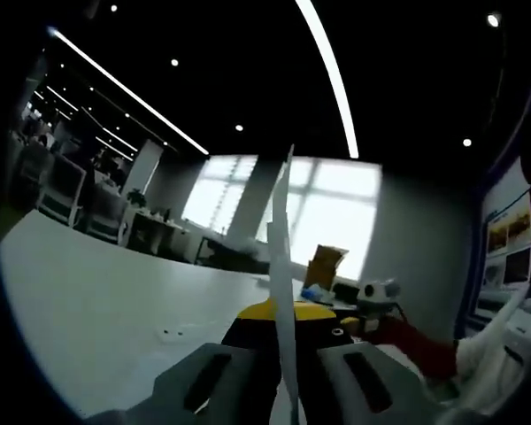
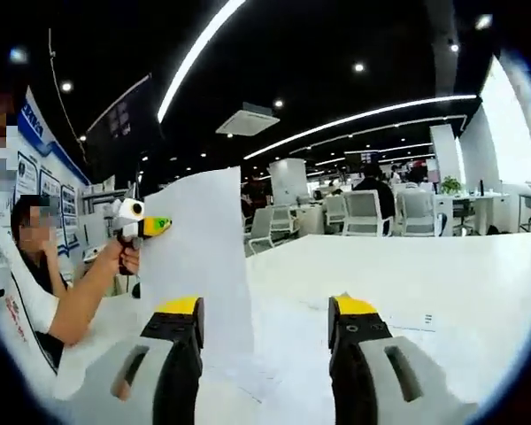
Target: Organize the stack of printing papers by aligning and flattening the scattered papers on the table
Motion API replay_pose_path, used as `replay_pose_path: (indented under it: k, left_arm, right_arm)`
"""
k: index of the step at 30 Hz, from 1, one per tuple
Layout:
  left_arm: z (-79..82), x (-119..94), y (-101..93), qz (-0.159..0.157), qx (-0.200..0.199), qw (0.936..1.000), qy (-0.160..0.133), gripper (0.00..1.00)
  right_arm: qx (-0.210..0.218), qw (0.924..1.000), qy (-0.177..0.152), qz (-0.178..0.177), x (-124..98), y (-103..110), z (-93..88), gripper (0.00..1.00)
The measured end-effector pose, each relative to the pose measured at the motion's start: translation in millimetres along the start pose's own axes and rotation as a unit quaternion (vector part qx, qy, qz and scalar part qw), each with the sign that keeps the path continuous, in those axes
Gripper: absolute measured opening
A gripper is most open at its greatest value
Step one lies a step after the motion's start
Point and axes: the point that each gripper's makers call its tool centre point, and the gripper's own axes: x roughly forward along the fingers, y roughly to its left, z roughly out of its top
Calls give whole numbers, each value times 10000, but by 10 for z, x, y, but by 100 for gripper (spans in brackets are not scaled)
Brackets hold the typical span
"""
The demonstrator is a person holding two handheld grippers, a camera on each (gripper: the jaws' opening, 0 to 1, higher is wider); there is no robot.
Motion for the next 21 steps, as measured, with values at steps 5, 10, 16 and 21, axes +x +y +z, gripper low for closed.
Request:
replay_pose_path:
  k: [5, 10, 16, 21]
  left_arm:
    - [9, -14, 3, 8, -19, 10000, -7, 6]
    - [29, -11, -13, -16, 12, 10000, -10, 6]
    - [23, -6, -38, -28, 34, 10000, -1, 6]
    - [23, -6, -20, -5, -2, 10000, -2, 6]
  right_arm:
    - [-126, 9990, 195, -384, -194, -157, -70, 65]
    - [-148, 9973, 217, -692, -413, -297, -59, 68]
    - [-225, 9943, 291, -998, -673, -410, -163, 71]
    - [-79, 9916, 339, -1246, -862, -499, -289, 73]
